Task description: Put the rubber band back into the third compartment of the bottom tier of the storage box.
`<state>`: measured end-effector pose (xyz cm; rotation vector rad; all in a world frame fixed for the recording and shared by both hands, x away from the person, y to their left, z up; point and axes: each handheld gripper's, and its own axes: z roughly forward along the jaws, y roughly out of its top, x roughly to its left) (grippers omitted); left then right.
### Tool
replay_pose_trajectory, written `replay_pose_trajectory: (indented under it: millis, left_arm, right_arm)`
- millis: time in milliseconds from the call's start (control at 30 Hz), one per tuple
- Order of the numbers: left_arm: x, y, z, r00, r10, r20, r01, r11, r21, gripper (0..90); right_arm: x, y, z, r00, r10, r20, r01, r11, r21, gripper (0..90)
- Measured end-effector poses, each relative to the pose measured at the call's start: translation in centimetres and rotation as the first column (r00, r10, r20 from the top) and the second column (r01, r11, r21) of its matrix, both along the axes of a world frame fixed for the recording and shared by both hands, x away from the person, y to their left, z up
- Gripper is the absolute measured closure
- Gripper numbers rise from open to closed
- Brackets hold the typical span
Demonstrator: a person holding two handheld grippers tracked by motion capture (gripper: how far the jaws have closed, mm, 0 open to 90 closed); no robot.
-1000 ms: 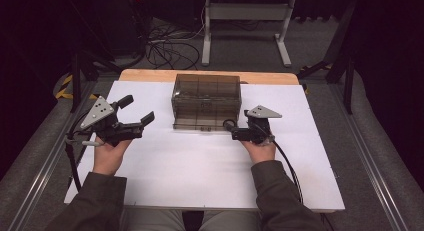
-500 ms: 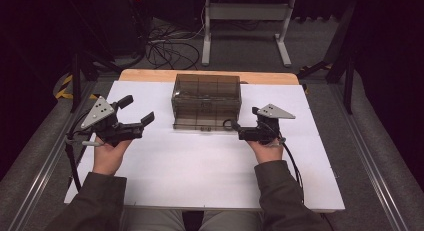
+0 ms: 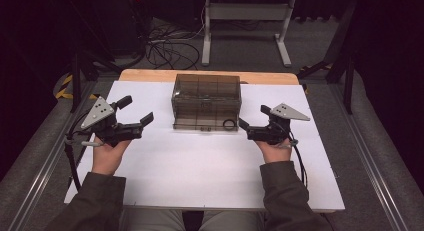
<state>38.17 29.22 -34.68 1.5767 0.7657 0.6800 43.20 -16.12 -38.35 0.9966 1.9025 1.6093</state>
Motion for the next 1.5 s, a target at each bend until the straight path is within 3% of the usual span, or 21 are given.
replay_pose_trajectory:
  millis: [567, 1500]
  left_arm:
    - [-0.1, 0.3, -0.2, 0.9999, 0.012, -0.006, -0.012, 0.9999, 0.006, 6.4]
    - [-0.5, 0.7, -0.3, 0.9995, 0.029, -0.008, -0.029, 0.9996, -0.001, 6.0]
  right_arm:
    - [-1.0, -2.0, 1.2, 0.9992, -0.005, 0.040, 0.003, 0.9979, 0.064, 0.0]
    - [-2.4, -5.4, 2.2, 0.9977, -0.012, 0.066, 0.003, 0.9906, 0.137, 0.0]
